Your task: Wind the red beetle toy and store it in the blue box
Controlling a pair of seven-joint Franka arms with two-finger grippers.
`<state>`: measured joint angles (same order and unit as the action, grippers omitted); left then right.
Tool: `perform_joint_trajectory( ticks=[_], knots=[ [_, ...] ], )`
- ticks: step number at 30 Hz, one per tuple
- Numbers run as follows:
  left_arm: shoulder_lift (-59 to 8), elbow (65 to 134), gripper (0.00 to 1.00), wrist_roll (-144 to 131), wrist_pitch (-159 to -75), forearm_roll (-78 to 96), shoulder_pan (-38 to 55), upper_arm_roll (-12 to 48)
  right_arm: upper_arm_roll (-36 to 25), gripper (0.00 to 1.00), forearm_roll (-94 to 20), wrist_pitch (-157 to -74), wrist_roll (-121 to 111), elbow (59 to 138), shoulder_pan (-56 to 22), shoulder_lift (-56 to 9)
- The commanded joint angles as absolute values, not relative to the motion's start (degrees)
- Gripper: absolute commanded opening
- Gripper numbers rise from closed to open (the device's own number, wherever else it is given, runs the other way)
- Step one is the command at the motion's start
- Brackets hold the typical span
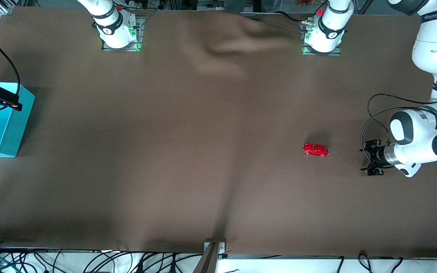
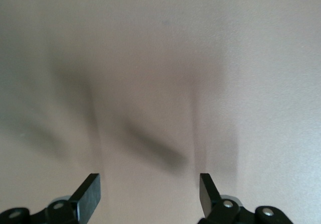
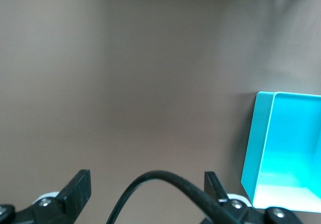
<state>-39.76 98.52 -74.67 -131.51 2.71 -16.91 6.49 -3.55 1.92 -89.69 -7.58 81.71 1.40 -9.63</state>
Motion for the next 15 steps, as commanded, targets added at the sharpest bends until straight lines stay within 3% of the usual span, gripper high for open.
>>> perform_joint_trajectory(
  ticks=[1, 9, 15],
  knots=[
    [-40.2, 94.8, 0.88, -74.0, -129.5, 1.4, -16.7, 6.6, -3.4, 1.0, 0.7, -89.6, -8.5, 80.4, 1.9, -10.2],
    [-39.9, 88.5, 0.87, -71.5, -122.7, 1.2, -16.5, 7.0, -3.4, 1.0, 0.7, -89.6, -8.5, 80.4, 1.9, -10.2],
    [-37.9, 88.2, 0.87, -65.0, -121.5, 1.2, -15.4, 7.0, -3.4, 1.0, 0.7, -89.6, -8.5, 80.4, 1.9, -10.3]
  ],
)
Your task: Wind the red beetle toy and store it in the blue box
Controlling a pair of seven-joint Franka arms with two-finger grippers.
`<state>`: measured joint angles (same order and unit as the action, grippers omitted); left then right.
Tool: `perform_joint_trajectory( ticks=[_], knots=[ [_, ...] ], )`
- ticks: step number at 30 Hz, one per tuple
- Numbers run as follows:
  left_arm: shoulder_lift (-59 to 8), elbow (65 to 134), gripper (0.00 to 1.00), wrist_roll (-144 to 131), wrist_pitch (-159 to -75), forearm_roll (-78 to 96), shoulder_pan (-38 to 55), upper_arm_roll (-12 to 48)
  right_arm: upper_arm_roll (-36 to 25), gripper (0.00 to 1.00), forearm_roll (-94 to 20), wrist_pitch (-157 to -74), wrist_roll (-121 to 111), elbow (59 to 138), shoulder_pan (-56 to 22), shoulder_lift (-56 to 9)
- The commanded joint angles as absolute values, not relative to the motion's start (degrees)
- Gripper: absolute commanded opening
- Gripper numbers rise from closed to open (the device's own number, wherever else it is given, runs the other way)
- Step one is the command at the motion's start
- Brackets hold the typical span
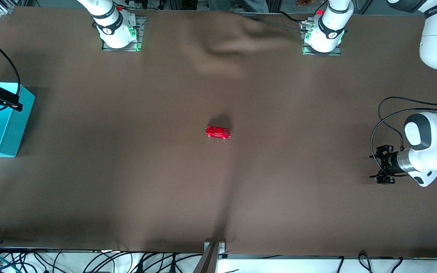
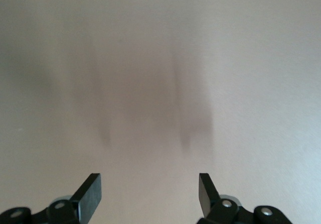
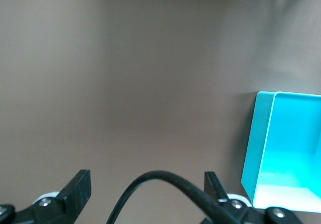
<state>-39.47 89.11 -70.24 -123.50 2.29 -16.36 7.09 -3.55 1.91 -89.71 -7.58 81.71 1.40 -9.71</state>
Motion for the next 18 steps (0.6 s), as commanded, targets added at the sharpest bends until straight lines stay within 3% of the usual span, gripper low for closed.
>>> perform_joint_trajectory(
  ticks=[1, 18],
  knots=[
    [-37.4, 88.2, 0.87, -63.9, -121.5, 1.2, -15.1, 7.0, -3.4, 1.0, 0.7, -89.6, -8.5, 80.4, 1.9, -10.2],
    [-30.4, 88.0, 0.94, -45.6, -118.0, -6.0, -12.7, 7.5, -3.4, 1.0, 0.7, -89.6, -8.5, 80.4, 1.9, -10.3]
  ],
)
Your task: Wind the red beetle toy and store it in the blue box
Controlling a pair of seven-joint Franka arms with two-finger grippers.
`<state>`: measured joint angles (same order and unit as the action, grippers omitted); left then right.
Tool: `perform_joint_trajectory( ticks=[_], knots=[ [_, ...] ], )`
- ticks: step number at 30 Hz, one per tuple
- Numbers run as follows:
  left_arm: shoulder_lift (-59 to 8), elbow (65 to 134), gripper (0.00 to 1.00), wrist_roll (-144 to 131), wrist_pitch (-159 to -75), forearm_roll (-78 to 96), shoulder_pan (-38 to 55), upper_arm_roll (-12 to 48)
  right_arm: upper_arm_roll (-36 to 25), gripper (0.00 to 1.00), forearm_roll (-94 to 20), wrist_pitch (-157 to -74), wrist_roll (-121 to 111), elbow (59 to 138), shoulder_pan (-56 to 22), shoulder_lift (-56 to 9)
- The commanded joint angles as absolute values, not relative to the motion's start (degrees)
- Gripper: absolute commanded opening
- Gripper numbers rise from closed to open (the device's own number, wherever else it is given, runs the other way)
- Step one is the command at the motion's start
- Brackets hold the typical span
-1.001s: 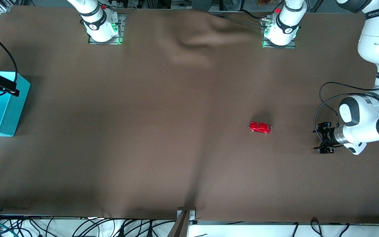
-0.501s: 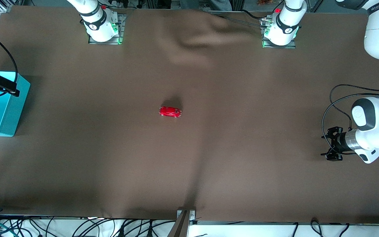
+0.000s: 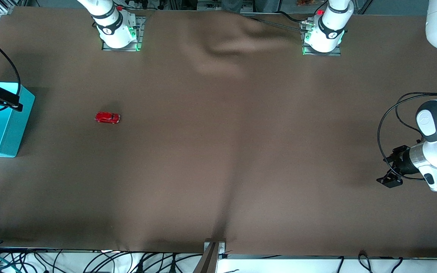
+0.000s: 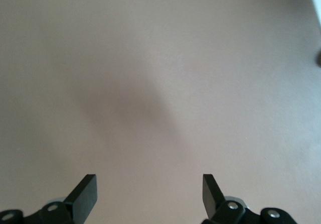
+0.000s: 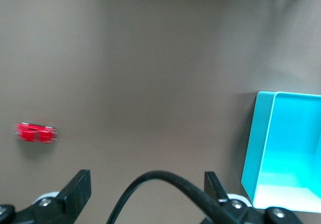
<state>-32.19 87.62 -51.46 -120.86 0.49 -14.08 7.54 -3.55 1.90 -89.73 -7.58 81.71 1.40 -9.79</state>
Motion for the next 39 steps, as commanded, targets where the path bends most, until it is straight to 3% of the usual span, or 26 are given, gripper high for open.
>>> perform_joint_trajectory(
  ticks=[1, 6, 18, 25, 39],
  knots=[
    [-30.4, 88.0, 0.96, -44.7, -117.4, -8.2, -12.0, 7.5, -3.4, 1.0, 0.6, -89.6, -8.5, 80.4, 1.9, -10.3],
    [-29.9, 87.1, 0.99, -42.9, -116.0, -14.1, -10.5, 7.3, -3.4, 1.0, 0.6, -89.6, -8.5, 80.4, 1.9, -10.3],
    [-29.6, 79.2, 0.99, -30.8, -110.5, -7.8, -11.3, 9.2, -3.4, 1.0, 0.6, -89.6, -8.5, 80.4, 1.9, -10.3],
    [-28.7, 74.5, 0.99, -19.4, -102.7, -3.7, -12.6, 9.1, -3.4, 1.0, 0.6, -89.6, -8.5, 80.4, 1.9, -10.3],
    [-21.8, 73.7, 0.99, -11.1, -94.4, -3.5, -12.6, 9.4, -3.4, 1.0, 0.7, -90.0, -8.5, 80.4, 1.9, -10.3]
  ],
)
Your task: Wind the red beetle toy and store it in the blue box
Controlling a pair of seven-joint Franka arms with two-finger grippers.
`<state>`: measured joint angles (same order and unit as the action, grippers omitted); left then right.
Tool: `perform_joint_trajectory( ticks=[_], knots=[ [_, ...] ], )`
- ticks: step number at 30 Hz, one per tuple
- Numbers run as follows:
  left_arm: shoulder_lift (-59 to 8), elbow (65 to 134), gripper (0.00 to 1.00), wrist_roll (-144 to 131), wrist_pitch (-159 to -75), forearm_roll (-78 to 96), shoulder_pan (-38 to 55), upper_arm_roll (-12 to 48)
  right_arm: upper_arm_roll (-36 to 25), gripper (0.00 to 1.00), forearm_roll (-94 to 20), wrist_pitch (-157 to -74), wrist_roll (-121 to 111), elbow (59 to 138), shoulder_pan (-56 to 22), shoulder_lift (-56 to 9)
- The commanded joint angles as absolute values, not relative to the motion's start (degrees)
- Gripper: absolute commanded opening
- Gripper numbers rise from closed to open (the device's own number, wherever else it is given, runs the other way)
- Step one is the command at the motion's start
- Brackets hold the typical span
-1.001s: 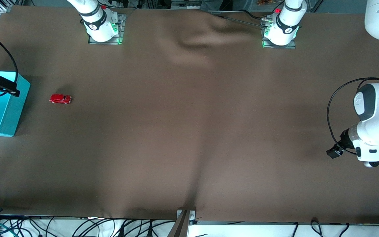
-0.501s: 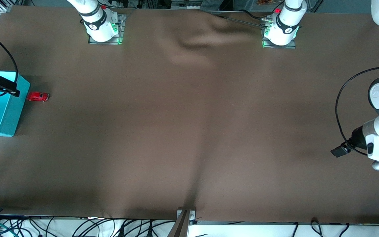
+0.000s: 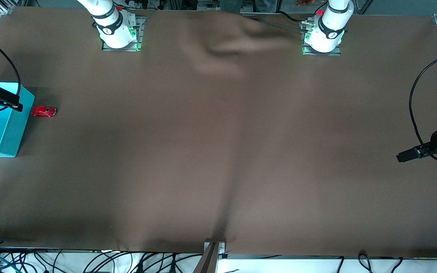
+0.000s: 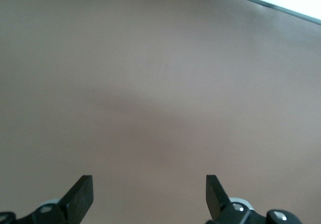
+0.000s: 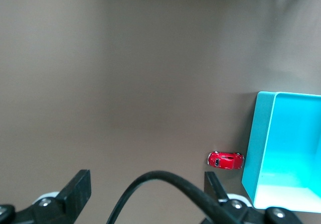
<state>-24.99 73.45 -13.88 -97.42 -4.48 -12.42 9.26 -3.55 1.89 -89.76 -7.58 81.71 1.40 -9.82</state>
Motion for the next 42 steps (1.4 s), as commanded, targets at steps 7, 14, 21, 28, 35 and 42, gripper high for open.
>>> perform_joint_trajectory(
  ticks=[7, 14, 21, 28, 35, 42],
  knots=[
    [-19.8, 73.7, 1.0, -8.7, -91.6, -3.3, -12.6, 9.5, -3.3, 1.0, 0.7, -90.4, -8.5, 80.4, 1.8, -10.3],
    [-17.4, 73.8, 1.0, -6.8, -89.9, 0.9, -12.7, 9.0, -3.3, 1.0, 0.8, -91.0, -8.5, 80.4, 1.8, -10.3],
    [-15.3, 75.0, 1.0, -4.0, -86.1, 1.4, -13.4, 9.1, -3.3, 1.0, 0.8, -91.1, -8.0, 80.4, 1.8, -10.2],
    [-13.6, 77.9, 1.0, -3.9, -86.2, 4.4, -14.2, 9.0, -3.3, 1.0, 1.4, -93.1, -7.7, 80.5, 1.7, -10.4],
    [-11.2, 80.5, 1.0, -3.6, -86.3, 6.7, -12.2, 6.3, -3.3, 1.0, 1.3, -93.4, -7.6, 80.6, 1.7, -10.7],
    [-7.7, 84.1, 1.0, 0.0, -86.4, 9.0, 1.4, -9.5, -3.4, 1.0, 1.0, -93.3, -7.5, 80.6, 2.4, -10.7]
  ],
)
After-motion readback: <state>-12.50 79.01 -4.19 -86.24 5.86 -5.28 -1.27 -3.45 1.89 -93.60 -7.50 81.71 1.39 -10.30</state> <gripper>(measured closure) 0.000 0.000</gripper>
